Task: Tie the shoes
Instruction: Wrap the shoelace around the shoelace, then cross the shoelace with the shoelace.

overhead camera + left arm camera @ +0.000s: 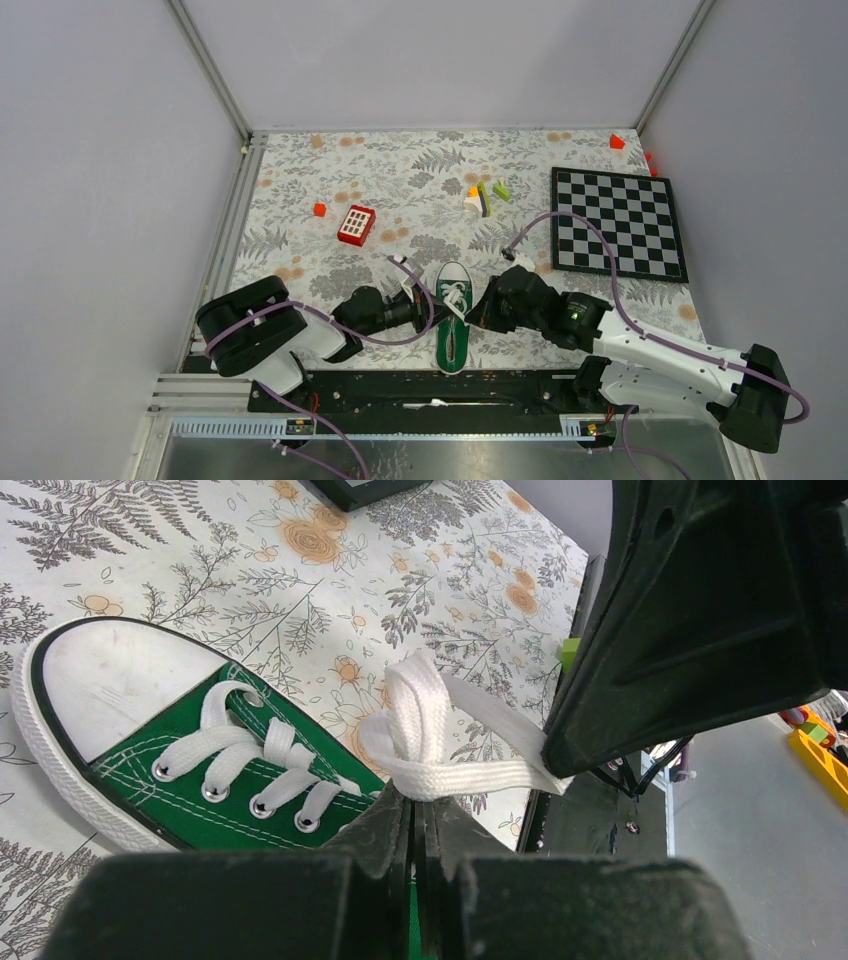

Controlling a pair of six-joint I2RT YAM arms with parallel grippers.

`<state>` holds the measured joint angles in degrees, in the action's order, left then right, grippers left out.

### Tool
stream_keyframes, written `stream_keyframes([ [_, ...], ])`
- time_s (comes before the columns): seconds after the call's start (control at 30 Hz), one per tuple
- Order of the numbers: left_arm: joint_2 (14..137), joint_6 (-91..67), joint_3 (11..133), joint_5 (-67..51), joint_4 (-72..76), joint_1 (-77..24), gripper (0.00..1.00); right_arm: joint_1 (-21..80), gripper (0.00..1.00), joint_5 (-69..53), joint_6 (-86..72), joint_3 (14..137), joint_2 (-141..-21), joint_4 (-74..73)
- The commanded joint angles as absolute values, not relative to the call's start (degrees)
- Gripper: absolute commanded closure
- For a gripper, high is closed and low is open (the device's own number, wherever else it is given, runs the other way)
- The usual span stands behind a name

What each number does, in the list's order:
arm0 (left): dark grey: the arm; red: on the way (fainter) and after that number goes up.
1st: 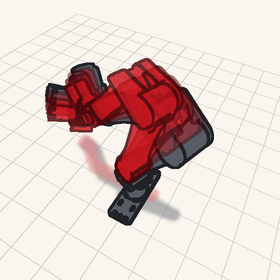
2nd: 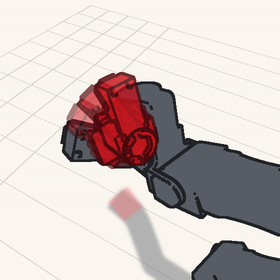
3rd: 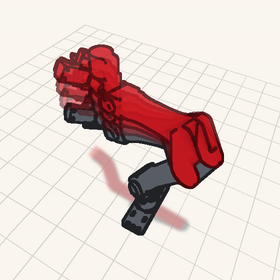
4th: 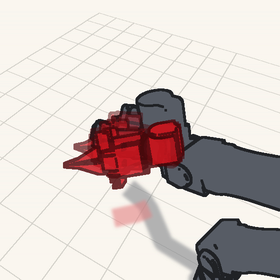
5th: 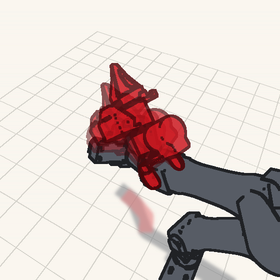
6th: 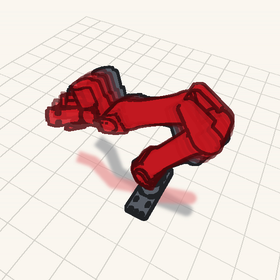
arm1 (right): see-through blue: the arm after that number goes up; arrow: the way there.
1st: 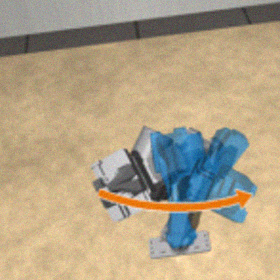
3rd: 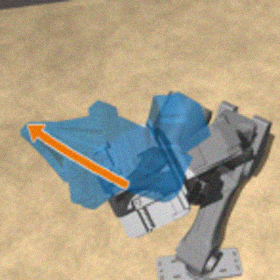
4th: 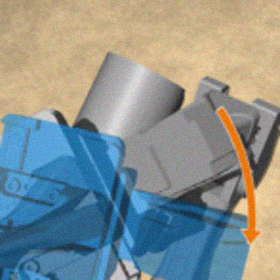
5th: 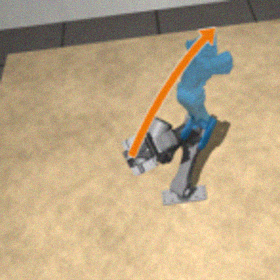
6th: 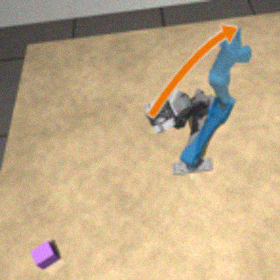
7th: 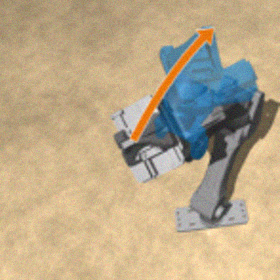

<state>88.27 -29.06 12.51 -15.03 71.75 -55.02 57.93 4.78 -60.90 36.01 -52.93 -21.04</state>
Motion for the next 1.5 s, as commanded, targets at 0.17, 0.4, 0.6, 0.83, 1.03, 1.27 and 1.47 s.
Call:
stream_keyframes([
  [0.17, 88.5, -29.6, 11.3, -18.3, 80.8, -55.1, 1.0, 58.4, 1.0, 11.6, -63.7, 35.0, -53.2, -16.0],
  [0.4, 88.2, -28.0, 10.0, -17.6, 81.7, -55.1, 1.0, 58.4, 1.0, 10.7, -65.0, 33.3, -52.9, -16.0],
  [0.6, 89.4, -27.2, 9.9, -17.7, 82.1, -55.1, 1.0, 58.4, 1.0, 8.5, -65.6, 31.2, -52.9, -15.1],
  [0.83, 90.1, -27.6, 10.8, -18.3, 82.2, -55.2, 1.0, 58.4, 0.86, 7.3, -65.5, 29.7, -54.0, -13.2],
  [1.03, 90.6, -27.5, 11.2, -18.6, 82.4, -55.2, 1.0, 58.4, 0.74, 9.2, -64.9, 30.3, -52.9, -15.5],
  [1.27, 90.3, -27.0, 11.0, -19.4, 82.4, -55.2, 1.0, 58.4, 0.61, 13.7, -60.3, 33.0, -48.9, -20.7],
  [1.47, 90.6, -26.8, 11.3, -20.0, 82.4, -55.2, 1.0, 58.4, 0.39, 12.6, -54.4, 36.0, -49.4, -18.1],
])
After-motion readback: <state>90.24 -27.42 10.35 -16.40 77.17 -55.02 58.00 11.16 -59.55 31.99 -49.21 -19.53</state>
